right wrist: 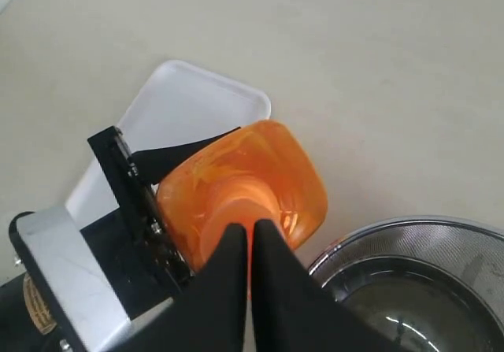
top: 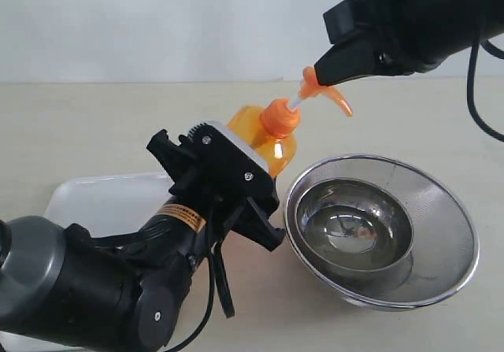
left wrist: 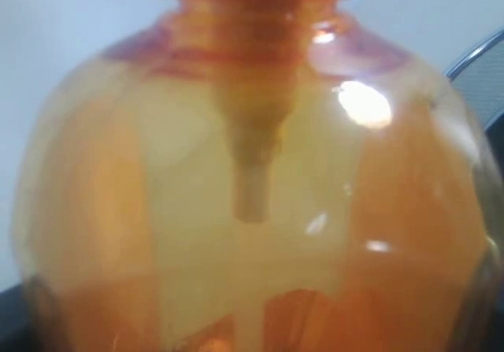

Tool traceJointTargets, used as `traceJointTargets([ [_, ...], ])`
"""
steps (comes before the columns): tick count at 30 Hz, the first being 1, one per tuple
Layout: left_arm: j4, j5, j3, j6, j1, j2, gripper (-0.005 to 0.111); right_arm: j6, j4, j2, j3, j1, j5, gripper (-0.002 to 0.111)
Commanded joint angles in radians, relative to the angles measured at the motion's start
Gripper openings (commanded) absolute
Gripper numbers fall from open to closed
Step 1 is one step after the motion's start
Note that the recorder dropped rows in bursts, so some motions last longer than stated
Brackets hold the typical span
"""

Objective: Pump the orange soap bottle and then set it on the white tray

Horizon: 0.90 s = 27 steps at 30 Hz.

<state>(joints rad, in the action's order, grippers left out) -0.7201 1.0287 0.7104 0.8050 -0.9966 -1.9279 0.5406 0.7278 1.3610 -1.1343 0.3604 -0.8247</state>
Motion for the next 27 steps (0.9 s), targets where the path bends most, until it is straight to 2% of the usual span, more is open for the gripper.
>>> traceJointTargets([
  [1,0.135,0.032,0.011,-0.058,-0.013,0.023,0.005,0.019,-0.009,0.017,0.007,0.008,-0.054,0.000],
  [9,0.184,0.044,0.011,-0.117,-0.013,0.023,0.005,0.019,-0.009,0.033,0.007,0.008,-0.078,0.000],
  [27,0.186,0.044,0.011,-0.116,-0.013,0.023,0.005,0.019,-0.009,0.100,0.007,0.008,-0.101,0.000],
])
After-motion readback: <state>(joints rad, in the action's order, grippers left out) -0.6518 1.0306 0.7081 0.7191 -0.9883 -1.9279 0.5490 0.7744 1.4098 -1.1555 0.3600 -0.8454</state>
